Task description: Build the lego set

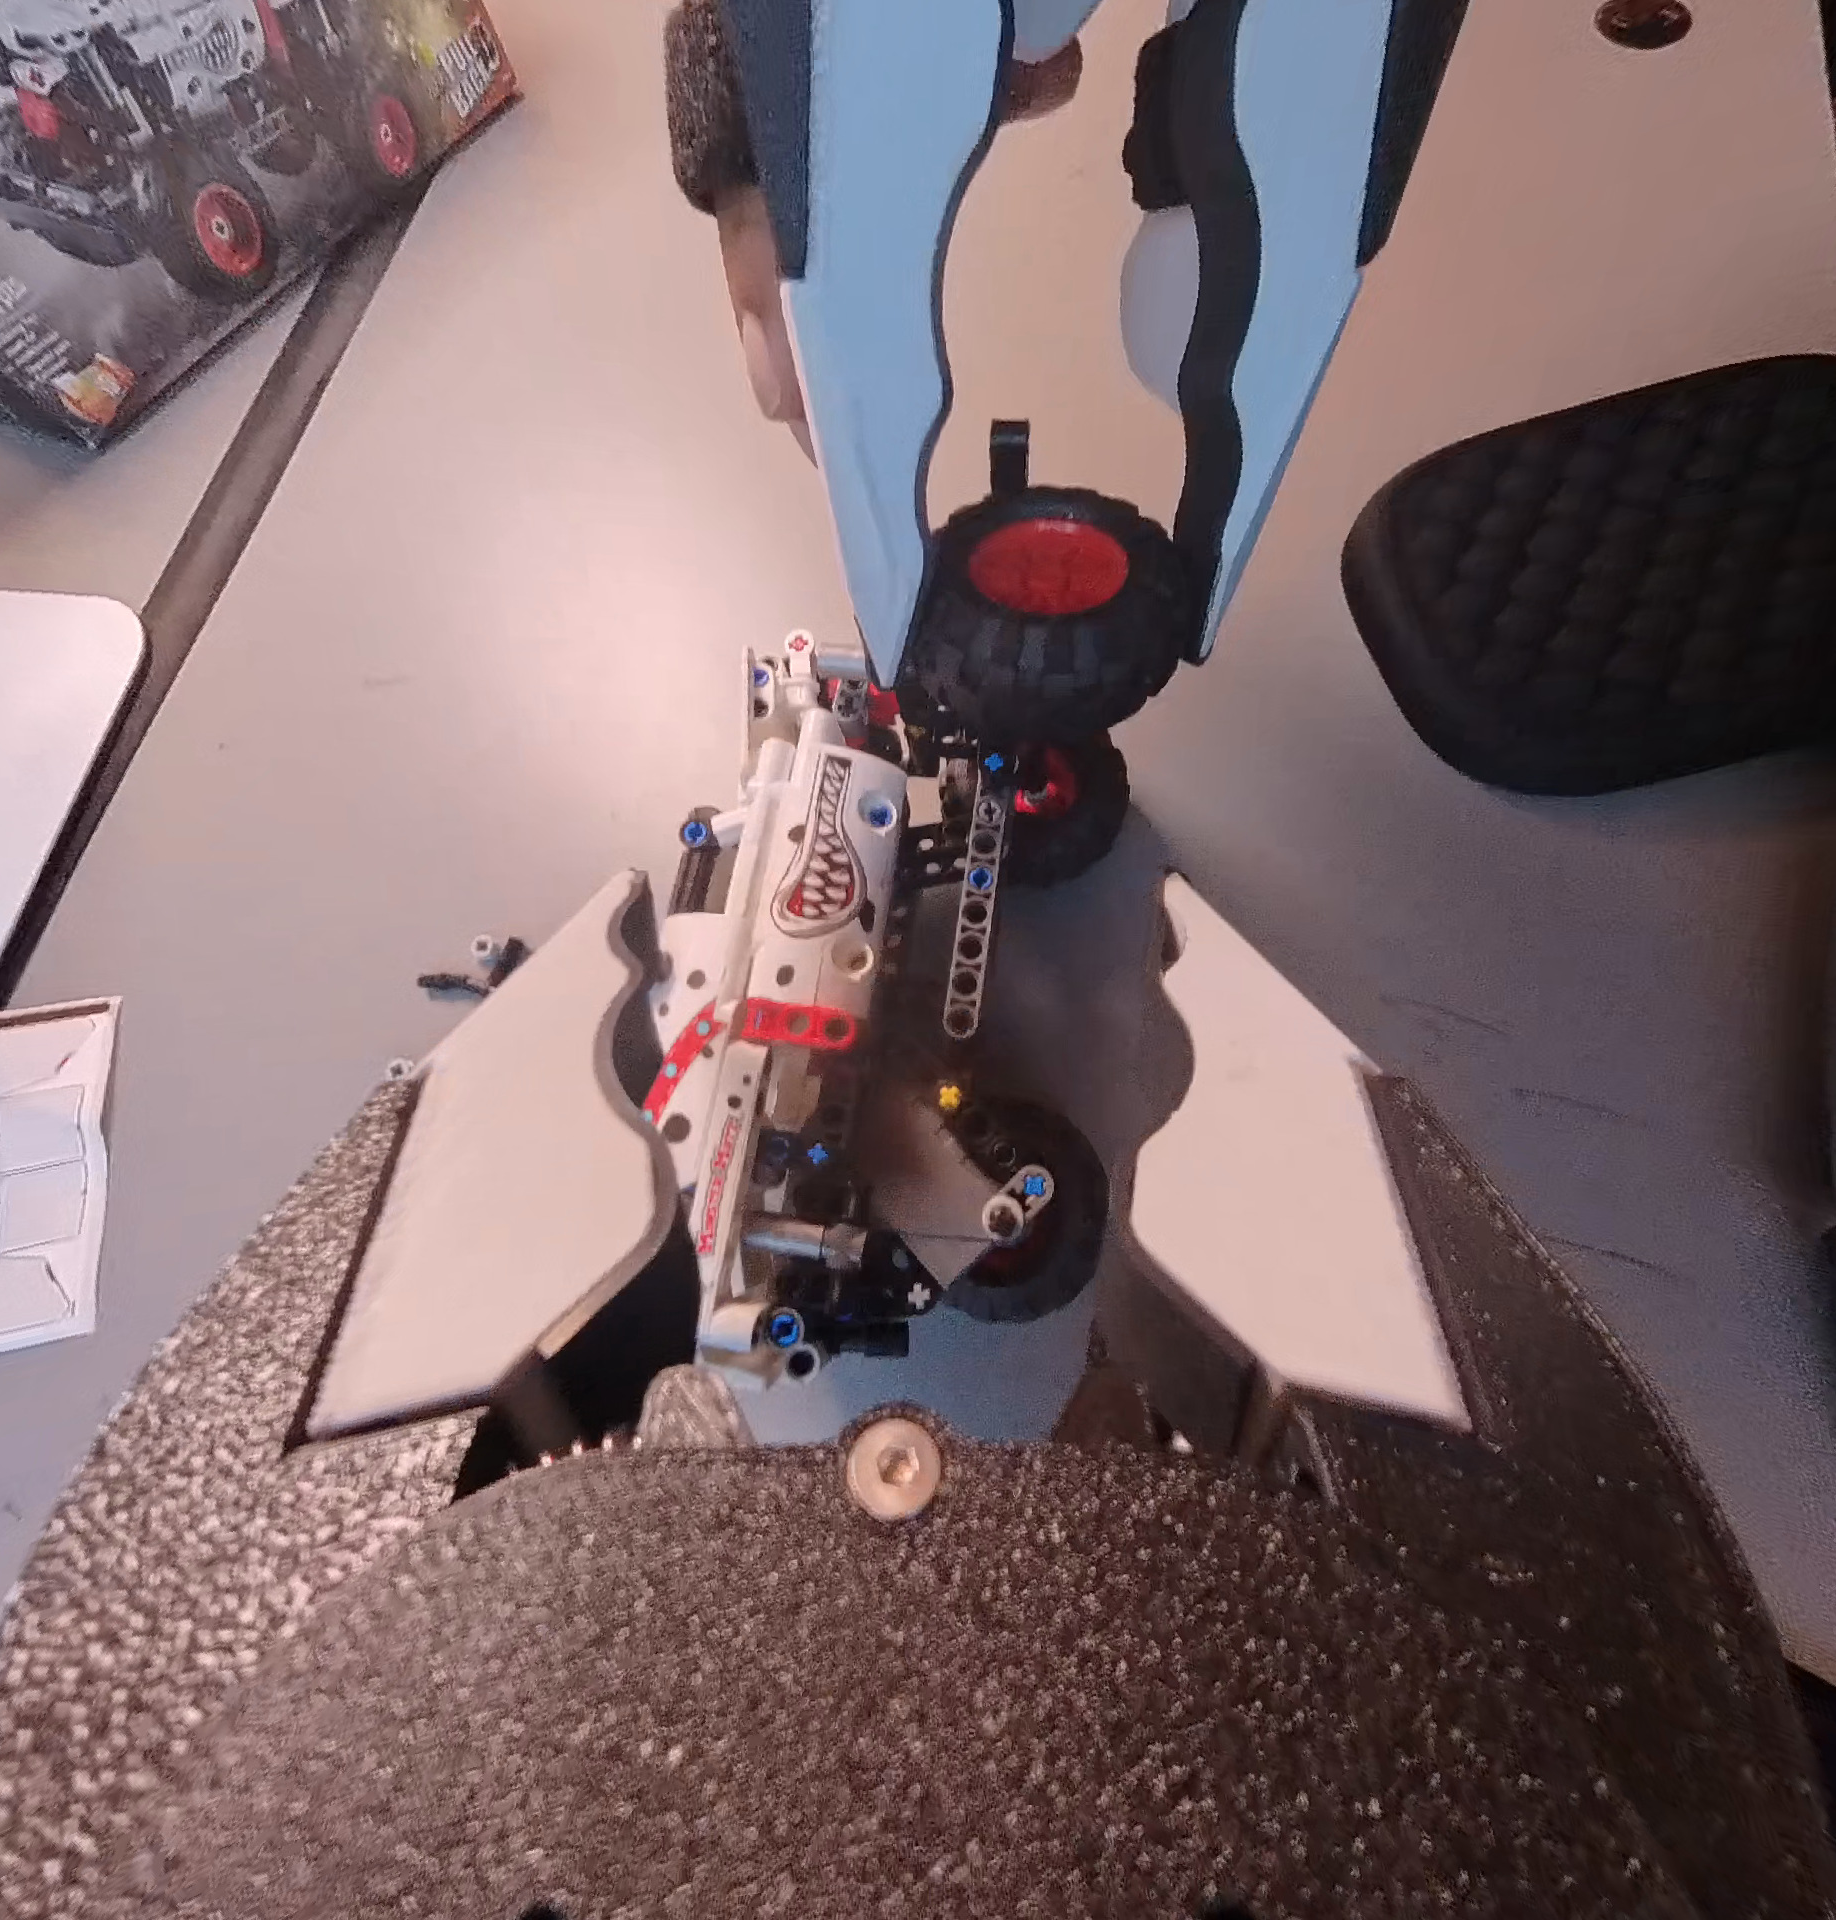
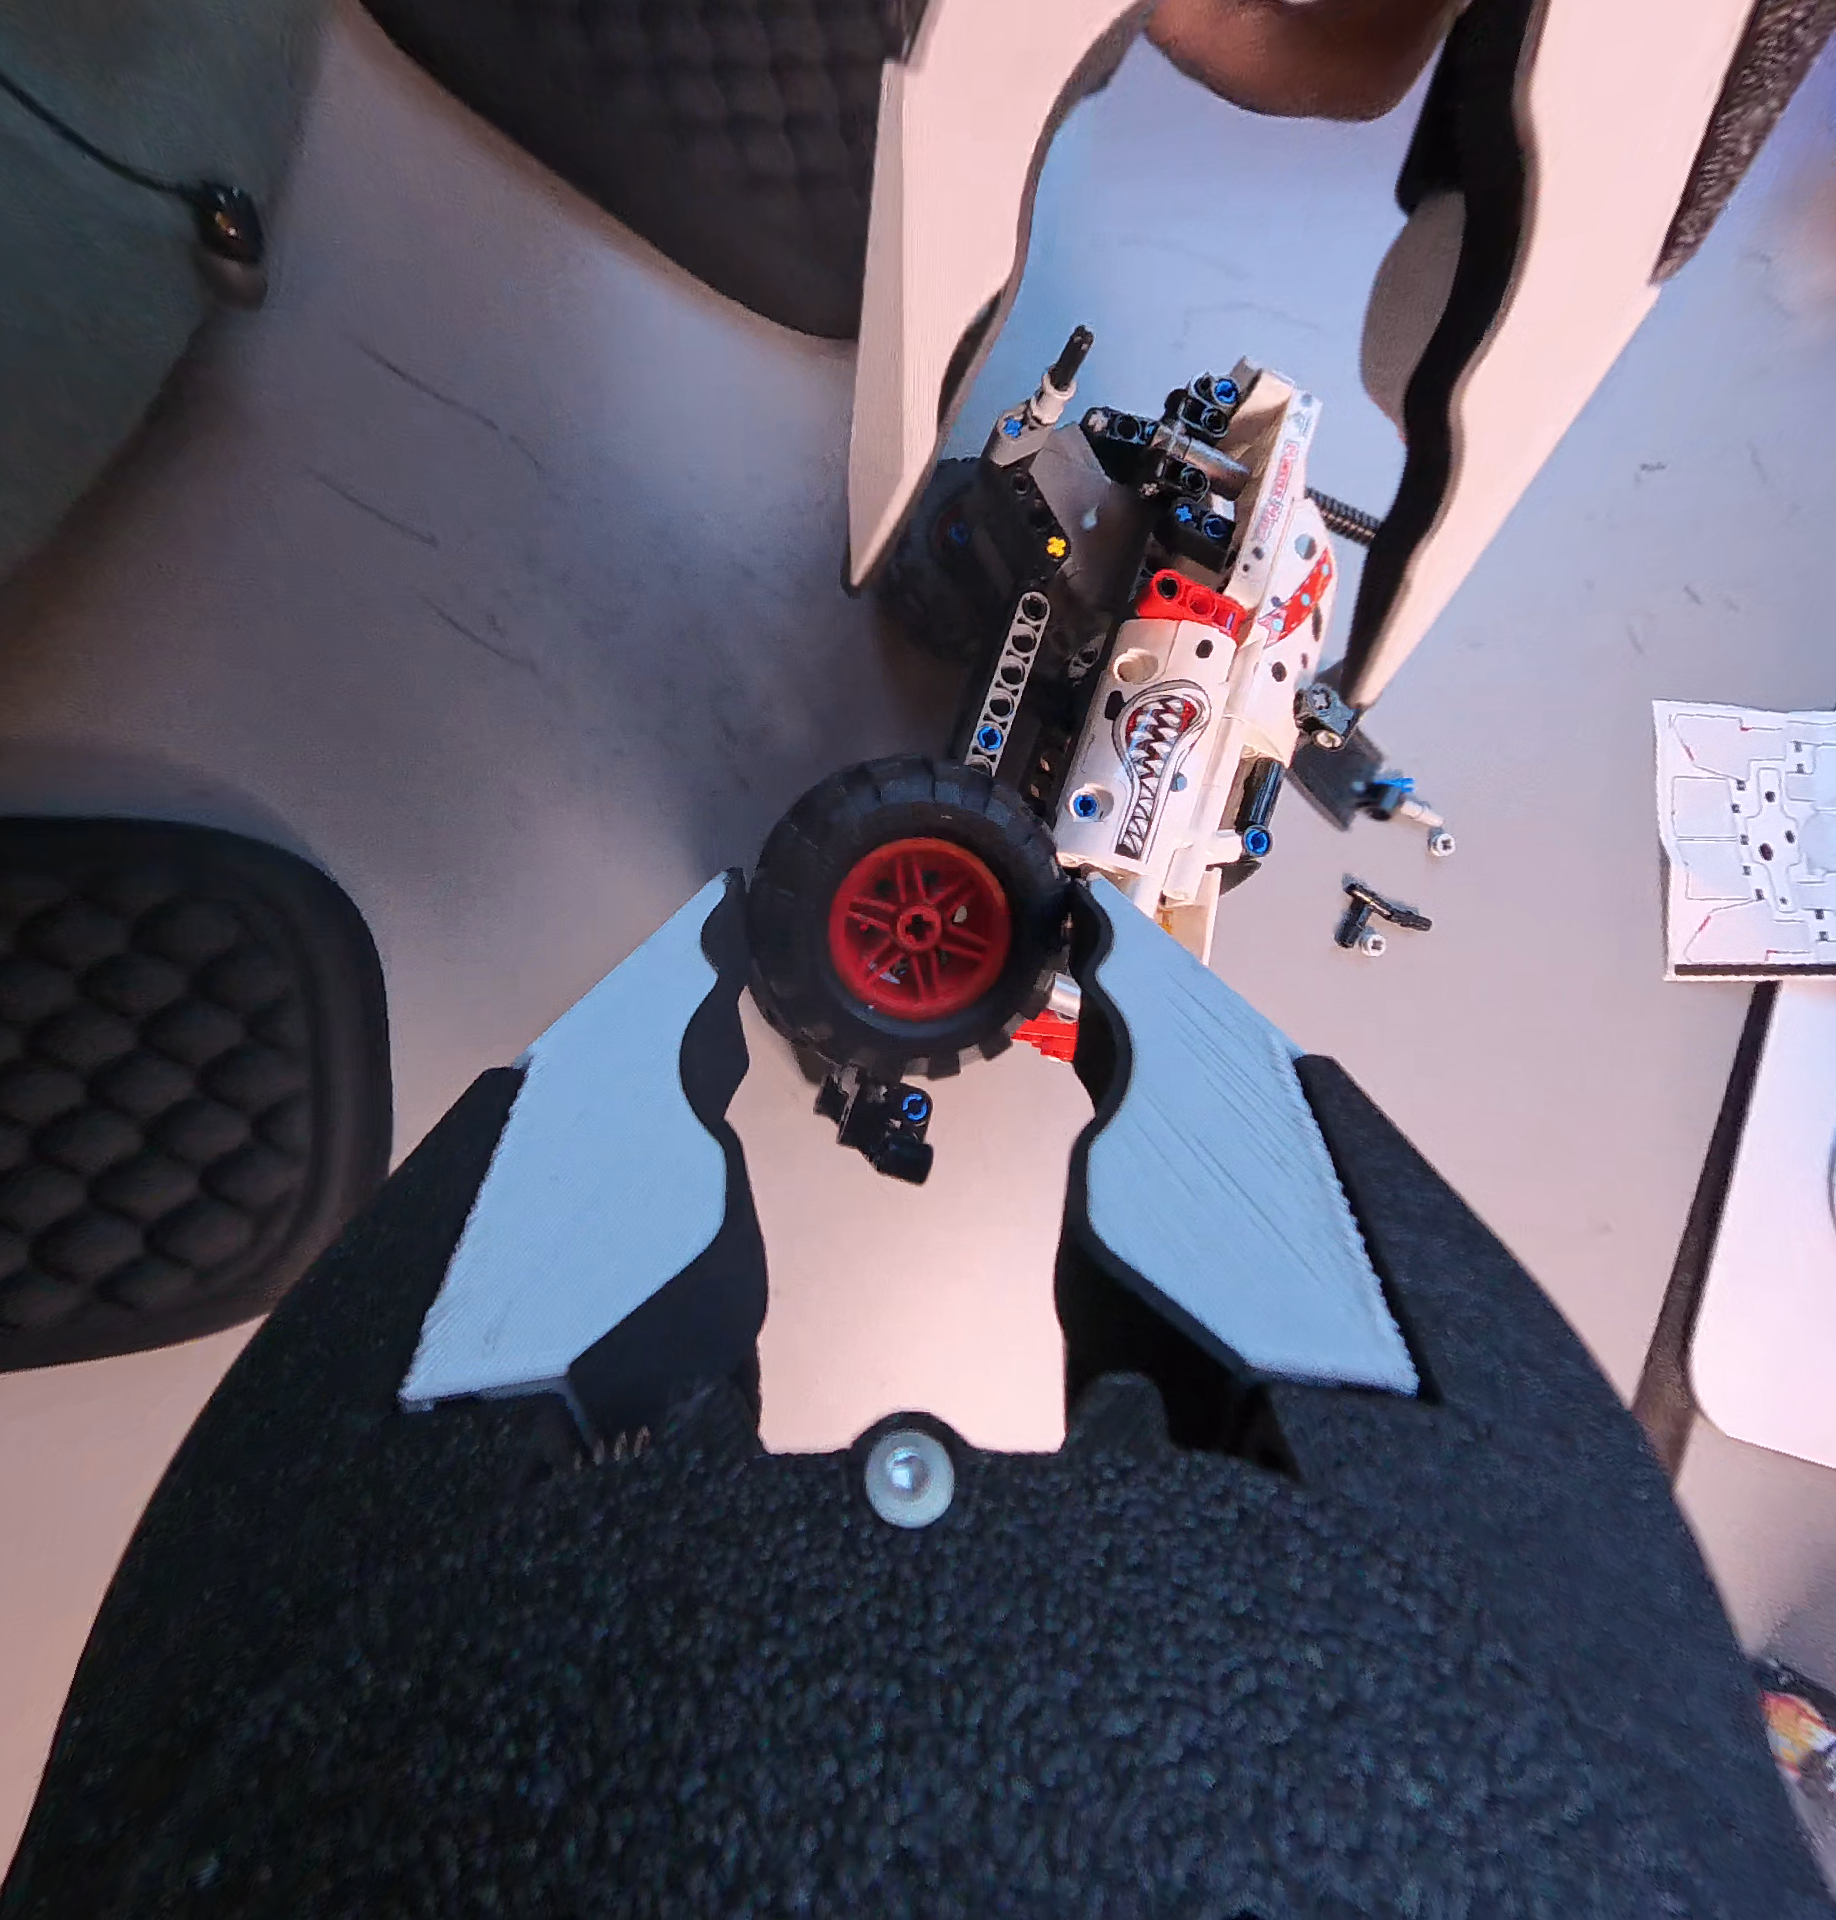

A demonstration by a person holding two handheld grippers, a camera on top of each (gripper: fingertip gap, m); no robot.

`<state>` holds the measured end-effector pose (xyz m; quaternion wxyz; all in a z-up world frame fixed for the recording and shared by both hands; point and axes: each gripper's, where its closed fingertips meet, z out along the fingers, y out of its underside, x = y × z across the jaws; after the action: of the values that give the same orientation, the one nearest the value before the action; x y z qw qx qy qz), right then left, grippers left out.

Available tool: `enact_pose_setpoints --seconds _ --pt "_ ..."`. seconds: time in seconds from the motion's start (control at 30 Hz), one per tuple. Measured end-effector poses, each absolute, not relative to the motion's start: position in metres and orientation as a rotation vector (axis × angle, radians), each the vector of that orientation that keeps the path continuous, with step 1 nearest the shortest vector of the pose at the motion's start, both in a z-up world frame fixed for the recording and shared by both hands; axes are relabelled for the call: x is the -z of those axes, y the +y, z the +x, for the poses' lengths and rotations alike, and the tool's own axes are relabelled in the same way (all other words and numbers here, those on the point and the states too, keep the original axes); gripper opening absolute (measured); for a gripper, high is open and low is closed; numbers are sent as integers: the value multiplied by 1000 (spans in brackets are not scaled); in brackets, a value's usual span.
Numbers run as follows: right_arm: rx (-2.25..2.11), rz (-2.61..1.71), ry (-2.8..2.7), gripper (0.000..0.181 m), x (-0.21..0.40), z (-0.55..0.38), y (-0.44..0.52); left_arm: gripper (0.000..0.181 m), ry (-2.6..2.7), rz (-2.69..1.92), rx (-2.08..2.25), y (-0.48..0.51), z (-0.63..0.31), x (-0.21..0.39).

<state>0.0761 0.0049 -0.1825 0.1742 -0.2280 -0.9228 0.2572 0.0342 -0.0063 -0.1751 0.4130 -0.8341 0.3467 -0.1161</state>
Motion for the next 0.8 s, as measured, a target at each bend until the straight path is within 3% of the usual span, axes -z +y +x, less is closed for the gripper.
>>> enact_pose_setpoints --seconds 0.2,0.47,0.5,0.6,0.73,0.8 --pt "-708 -728 -2574 61 181 75 4 75 876 -2066 520 1 84 170" --pt "-736 -817 -2458 62 180 79 6 61 865 -2062 355 11 86 178" --pt "-765 -850 -2431 77 176 80 5 48 868 -2063 346 9 84 180" --pt "-815 -899 -2350 73 165 82 9 31 839 -2045 343 6 82 183" --pt "-727 -936 -2335 70 175 86 24 31 817 -2062 337 4 78 184" --pt "-760 -930 -2327 58 177 87 22 38 822 -2056 344 3 77 183"
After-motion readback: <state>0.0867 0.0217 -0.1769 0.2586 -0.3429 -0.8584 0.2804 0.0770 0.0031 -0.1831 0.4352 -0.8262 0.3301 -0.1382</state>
